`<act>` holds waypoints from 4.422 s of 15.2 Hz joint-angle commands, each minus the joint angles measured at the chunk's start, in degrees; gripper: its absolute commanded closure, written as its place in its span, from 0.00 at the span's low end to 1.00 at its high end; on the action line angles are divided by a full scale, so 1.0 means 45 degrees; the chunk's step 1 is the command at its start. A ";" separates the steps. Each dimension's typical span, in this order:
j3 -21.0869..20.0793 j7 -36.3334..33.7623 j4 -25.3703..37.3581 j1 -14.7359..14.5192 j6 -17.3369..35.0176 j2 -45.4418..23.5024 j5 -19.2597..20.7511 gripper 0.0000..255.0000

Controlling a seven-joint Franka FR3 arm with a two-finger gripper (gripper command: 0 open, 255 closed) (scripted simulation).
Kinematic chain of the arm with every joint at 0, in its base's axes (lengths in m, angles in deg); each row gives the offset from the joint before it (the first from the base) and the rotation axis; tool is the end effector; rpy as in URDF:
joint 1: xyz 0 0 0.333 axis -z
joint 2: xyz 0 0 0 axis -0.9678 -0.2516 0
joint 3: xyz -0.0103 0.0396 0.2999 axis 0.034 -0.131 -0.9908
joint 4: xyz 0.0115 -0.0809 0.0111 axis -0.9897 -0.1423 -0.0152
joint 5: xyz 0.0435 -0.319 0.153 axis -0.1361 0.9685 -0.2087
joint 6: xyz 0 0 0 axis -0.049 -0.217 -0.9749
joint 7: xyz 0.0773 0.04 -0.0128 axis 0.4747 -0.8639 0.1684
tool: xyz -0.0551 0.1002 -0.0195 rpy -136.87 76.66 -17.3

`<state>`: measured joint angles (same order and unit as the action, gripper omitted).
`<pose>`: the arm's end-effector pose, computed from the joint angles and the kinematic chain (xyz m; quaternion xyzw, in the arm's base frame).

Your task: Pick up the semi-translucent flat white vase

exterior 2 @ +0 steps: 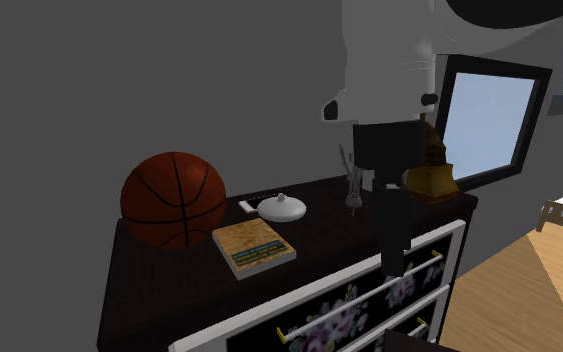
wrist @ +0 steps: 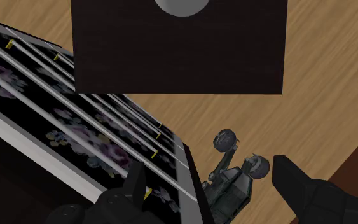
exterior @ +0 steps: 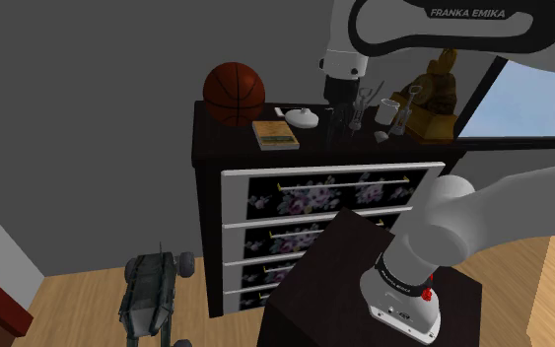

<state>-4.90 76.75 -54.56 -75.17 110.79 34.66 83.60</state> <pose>0.2832 -0.0083 0.5201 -0.9973 -0.0265 0.0650 0.0211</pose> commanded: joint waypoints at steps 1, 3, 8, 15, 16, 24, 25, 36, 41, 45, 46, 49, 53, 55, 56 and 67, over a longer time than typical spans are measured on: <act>0.0000 0.0000 0.0000 0.0000 0.0000 0.0000 0.0000 0.00; 0.0369 0.0418 0.0280 0.0186 0.0463 -0.0678 0.0339 0.00; 0.1249 0.1414 0.1234 0.0573 0.1528 -0.2500 0.0991 0.00; 0.2368 0.2781 0.3161 0.0969 0.2696 -0.5267 0.1378 0.00; 0.2516 0.2980 0.3491 0.1018 0.2825 -0.5679 0.1378 0.00; 0.3525 0.4637 0.6669 0.1500 0.3435 -0.9134 0.0892 0.00; 0.3623 0.4848 0.7140 0.1584 0.3452 -0.9589 0.0775 0.00; 0.4090 0.6855 1.4008 0.3264 0.2430 -1.5154 -0.0944 0.00; 0.4047 0.6929 1.3889 0.3373 0.2957 -1.5545 -0.1054 0.00; 0.4027 0.6932 1.3354 0.3339 0.3540 -1.5599 -0.1077 0.00; 0.4027 0.6933 1.3358 0.3340 0.3539 -1.5602 -0.1078 0.00; 0.4021 0.6921 1.3402 0.3337 0.3522 -1.5629 -0.1084 1.00; 0.4021 0.6918 1.3406 0.3336 0.3520 -1.5631 -0.1084 1.00; 0.4021 0.6921 1.3409 0.3338 0.3515 -1.5629 -0.1084 1.00; 0.4027 0.6933 1.3360 0.3340 0.3538 -1.5603 -0.1079 1.00; 0.4075 0.6939 1.5211 0.3490 0.1671 -1.5571 -0.1050 1.00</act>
<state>13.42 107.95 13.13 -59.56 119.02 -35.35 78.89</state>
